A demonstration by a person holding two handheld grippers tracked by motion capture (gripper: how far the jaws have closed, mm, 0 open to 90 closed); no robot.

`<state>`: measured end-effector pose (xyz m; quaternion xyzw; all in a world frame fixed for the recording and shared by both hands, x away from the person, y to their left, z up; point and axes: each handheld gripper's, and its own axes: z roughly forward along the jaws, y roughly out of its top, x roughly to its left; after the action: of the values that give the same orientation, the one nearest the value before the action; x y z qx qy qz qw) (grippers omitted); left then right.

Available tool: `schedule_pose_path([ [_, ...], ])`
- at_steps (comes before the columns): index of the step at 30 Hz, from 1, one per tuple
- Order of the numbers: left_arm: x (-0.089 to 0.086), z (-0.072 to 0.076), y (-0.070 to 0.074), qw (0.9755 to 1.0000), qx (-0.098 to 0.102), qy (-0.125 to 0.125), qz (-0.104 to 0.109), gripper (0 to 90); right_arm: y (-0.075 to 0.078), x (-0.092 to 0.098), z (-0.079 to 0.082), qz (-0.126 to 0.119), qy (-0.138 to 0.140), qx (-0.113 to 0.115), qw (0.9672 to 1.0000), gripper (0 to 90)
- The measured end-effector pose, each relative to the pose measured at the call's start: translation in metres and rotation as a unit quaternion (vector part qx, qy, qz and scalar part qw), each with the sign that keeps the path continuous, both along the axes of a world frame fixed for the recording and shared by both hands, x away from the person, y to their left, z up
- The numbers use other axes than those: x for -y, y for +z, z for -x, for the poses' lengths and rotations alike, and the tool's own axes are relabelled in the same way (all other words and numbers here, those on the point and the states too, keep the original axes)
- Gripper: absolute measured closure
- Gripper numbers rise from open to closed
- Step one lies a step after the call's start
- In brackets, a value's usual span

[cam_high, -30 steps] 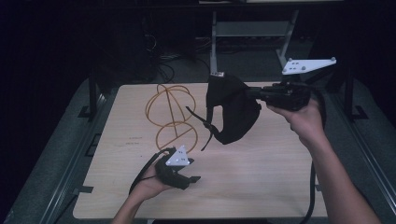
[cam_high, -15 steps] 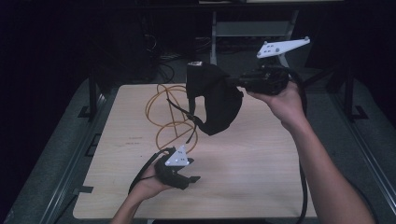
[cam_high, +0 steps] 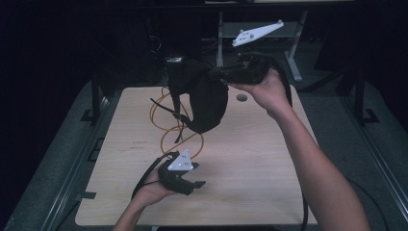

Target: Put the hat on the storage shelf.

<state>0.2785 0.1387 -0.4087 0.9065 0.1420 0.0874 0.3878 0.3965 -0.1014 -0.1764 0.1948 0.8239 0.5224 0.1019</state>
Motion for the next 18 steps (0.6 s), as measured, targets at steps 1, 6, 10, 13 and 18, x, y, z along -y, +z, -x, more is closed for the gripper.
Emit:
schedule_pose_path([
  [1,0.000,0.000,0.000,1.0000,-0.001,0.001,0.002,36.8,0.001,-0.004,-0.002,0.002,0.004,-0.001,1.0000,87.8],
  [6,0.001,0.001,0.000,1.0000,-0.002,0.000,0.001,36.8,0.004,-0.024,-0.010,0.010,0.020,-0.010,0.9997,87.7],
  [10,0.001,0.001,0.000,1.0000,-0.004,0.001,0.001,36.8,0.005,-0.040,-0.016,0.020,0.027,-0.014,0.9994,87.7],
  [13,0.001,0.001,0.000,1.0000,-0.006,0.000,0.003,36.8,0.004,-0.052,-0.021,0.021,0.033,-0.016,0.9991,87.6],
  [18,0.000,0.000,0.000,1.0000,-0.006,-0.002,0.003,36.8,0.005,-0.067,-0.026,0.028,0.046,-0.022,0.9983,87.6],
])
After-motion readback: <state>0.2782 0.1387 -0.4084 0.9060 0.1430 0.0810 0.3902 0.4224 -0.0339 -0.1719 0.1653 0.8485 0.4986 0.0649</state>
